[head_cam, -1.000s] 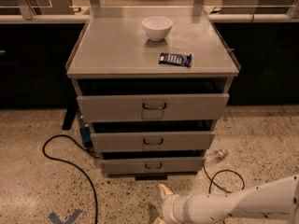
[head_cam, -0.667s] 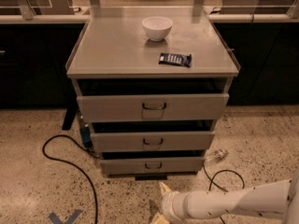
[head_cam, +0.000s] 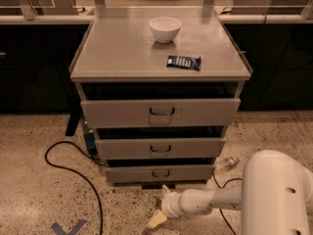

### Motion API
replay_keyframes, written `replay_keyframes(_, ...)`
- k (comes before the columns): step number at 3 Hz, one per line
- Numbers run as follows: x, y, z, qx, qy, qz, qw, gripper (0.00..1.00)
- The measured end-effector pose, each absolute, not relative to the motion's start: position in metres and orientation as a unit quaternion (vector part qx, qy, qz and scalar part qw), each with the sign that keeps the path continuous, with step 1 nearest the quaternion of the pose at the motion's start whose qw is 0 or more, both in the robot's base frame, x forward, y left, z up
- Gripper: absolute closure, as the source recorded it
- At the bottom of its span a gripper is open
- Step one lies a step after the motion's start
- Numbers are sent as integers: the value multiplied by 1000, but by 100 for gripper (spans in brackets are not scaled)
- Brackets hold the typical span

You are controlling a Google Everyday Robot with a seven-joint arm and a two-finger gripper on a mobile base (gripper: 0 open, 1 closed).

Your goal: Open bottom drawer

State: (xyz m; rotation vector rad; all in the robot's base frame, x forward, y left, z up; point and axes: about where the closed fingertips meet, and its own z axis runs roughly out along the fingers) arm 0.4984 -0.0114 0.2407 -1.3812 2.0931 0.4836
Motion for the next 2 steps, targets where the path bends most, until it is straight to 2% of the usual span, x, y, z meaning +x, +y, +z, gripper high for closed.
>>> replay_keyframes(1, 538, -8, 240, -510, 785, 167, 310, 0)
replay_keyframes(2, 536, -4, 234, -513, 783, 165, 311, 0)
